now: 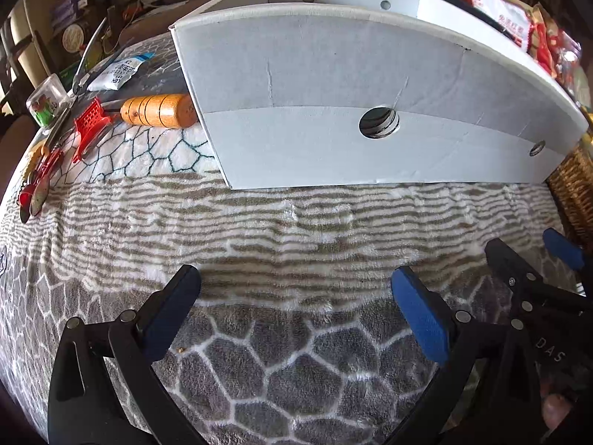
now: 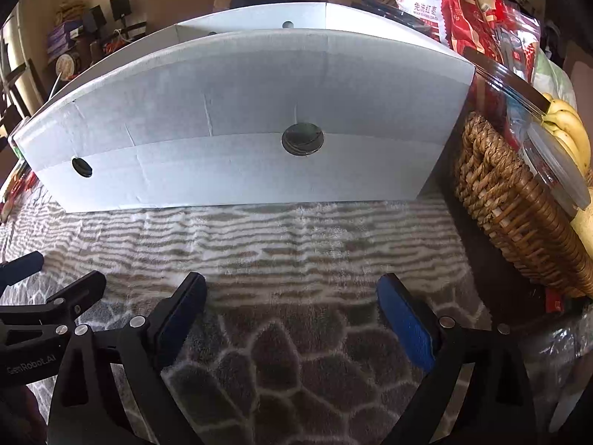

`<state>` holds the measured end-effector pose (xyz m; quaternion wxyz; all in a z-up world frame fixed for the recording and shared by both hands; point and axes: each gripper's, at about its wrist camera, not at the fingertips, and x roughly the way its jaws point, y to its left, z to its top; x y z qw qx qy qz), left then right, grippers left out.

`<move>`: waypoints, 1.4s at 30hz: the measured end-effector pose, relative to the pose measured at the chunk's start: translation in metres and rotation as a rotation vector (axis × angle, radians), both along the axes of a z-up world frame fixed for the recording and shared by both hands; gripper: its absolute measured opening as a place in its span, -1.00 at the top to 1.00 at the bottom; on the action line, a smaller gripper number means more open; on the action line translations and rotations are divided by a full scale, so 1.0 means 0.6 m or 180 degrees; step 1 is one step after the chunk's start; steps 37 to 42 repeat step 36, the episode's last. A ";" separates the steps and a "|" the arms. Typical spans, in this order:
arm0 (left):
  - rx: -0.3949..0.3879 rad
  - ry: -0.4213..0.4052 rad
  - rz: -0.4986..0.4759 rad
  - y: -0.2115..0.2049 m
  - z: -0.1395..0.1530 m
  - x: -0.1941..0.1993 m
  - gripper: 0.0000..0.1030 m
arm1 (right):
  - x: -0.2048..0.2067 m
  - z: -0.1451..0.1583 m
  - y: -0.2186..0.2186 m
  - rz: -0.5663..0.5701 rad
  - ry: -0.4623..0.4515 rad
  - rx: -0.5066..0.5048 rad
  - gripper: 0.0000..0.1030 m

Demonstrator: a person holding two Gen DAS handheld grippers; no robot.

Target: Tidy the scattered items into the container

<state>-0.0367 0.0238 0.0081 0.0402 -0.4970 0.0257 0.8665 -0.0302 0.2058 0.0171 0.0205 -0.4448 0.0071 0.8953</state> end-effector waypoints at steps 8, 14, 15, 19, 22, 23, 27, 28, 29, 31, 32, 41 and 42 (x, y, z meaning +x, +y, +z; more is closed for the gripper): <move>0.0053 0.0210 0.0024 -0.002 -0.002 0.017 -1.00 | 0.003 -0.005 0.012 -0.0038 -0.0034 0.0008 -1.00; 0.0064 0.0219 0.0028 -0.001 -0.001 0.020 -1.00 | 0.005 -0.004 0.017 -0.0037 -0.0034 0.0004 -1.00; 0.0065 0.0219 0.0028 -0.001 -0.001 0.020 -1.00 | 0.006 -0.004 0.019 -0.0037 -0.0033 0.0003 -1.00; 0.0065 0.0219 0.0028 -0.001 -0.001 0.020 -1.00 | 0.008 -0.003 0.020 -0.0036 -0.0034 0.0001 -1.00; 0.0066 0.0219 0.0028 -0.001 -0.001 0.020 -1.00 | 0.008 -0.003 0.021 -0.0036 -0.0033 0.0006 -1.00; 0.0066 0.0219 0.0028 -0.001 -0.001 0.020 -1.00 | 0.008 -0.003 0.021 -0.0036 -0.0033 0.0004 -1.00; 0.0064 0.0220 0.0028 -0.001 -0.001 0.020 -1.00 | 0.006 -0.003 0.019 -0.0036 -0.0033 0.0003 -1.00; 0.0064 0.0220 0.0028 -0.002 -0.001 0.020 -1.00 | 0.006 -0.003 0.019 -0.0035 -0.0034 0.0003 -1.00; 0.0065 0.0220 0.0027 -0.004 -0.002 0.018 -1.00 | 0.006 -0.002 0.020 -0.0035 -0.0034 0.0004 -1.00; 0.0063 0.0220 0.0027 -0.004 -0.002 0.018 -1.00 | 0.007 -0.002 0.021 -0.0035 -0.0034 0.0003 -1.00; 0.0064 0.0220 0.0027 -0.004 -0.002 0.018 -1.00 | 0.006 -0.002 0.020 -0.0035 -0.0034 0.0003 -1.00; 0.0068 0.0219 0.0028 -0.004 -0.002 0.018 -1.00 | 0.006 -0.002 0.021 -0.0034 -0.0034 0.0002 -1.00; 0.0068 0.0219 0.0028 -0.004 -0.002 0.018 -1.00 | 0.006 -0.002 0.021 -0.0034 -0.0034 0.0002 -1.00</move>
